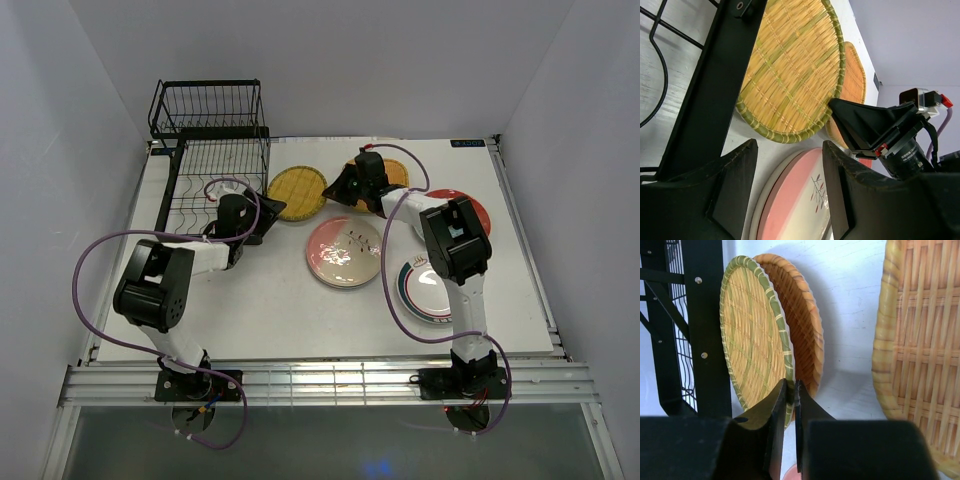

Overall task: Load the plates into the dish rack
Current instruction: Pick up the plate at the center of the board.

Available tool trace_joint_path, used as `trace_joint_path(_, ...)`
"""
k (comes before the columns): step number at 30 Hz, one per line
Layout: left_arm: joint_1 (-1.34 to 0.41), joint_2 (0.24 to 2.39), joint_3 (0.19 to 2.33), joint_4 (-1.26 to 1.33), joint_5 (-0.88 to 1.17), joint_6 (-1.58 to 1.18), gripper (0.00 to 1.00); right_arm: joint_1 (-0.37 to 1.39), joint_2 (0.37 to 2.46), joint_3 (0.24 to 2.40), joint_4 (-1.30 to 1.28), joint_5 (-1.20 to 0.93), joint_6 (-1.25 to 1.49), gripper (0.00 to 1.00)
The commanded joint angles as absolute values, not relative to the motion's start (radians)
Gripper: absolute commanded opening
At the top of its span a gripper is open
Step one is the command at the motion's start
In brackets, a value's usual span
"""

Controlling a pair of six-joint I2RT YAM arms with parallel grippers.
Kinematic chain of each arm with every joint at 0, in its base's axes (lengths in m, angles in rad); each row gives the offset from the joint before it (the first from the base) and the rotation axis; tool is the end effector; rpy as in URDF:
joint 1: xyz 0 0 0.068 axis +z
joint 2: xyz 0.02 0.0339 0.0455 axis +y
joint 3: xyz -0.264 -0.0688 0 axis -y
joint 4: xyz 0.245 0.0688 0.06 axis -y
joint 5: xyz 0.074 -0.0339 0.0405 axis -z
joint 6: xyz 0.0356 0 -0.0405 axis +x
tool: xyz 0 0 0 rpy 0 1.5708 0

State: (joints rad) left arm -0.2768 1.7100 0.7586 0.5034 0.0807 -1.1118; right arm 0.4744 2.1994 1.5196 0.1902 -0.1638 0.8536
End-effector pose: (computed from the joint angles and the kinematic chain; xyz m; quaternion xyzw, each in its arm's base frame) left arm 0.3324 -0.0974 0.1629 -0.3233 0.7819 -0.3666 0.3869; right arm 0.4419 0.2335 0.1684 0.1197 0.8471 0.3713 0.3607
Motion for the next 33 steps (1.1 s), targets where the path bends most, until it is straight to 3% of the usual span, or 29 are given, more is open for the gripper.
trace_joint_path(1, -0.270, 1.687, 0.782, 0.511, 0.094, -1.089, 0.64, 0.483, 2.129, 1.525, 0.229, -0.175, 0.828, 0.08)
trace_joint_path(10, -0.279, 1.723, 0.798, 0.518, 0.060, -1.054, 0.58, 0.483, 2.092, 1.526, 0.213, -0.212, 0.836, 0.08)
trace_joint_path(25, -0.328, 1.703, 0.767, 0.586, 0.015, -0.977, 0.61, 0.479, 2.097, 1.643, 0.087, -0.238, 0.807, 0.08)
trace_joint_path(28, -0.339, 1.680, 0.755, 0.588, 0.015, -0.971, 0.66, 0.476, 2.109, 1.670, 0.068, -0.236, 0.798, 0.08)
trace_joint_path(30, -0.344, 1.642, 0.739, 0.580, -0.026, -0.977, 0.88, 0.471, 2.117, 1.684, 0.052, -0.235, 0.795, 0.08)
trace_joint_path(31, -0.347, 1.628, 0.721, 0.571, -0.037, -0.991, 0.94, 0.471, 2.123, 1.692, 0.051, -0.236, 0.790, 0.08)
trace_joint_path(33, -0.347, 1.603, 0.707, 0.543, -0.013, -1.028, 0.95, 0.468, 2.128, 1.695, 0.051, -0.235, 0.790, 0.08)
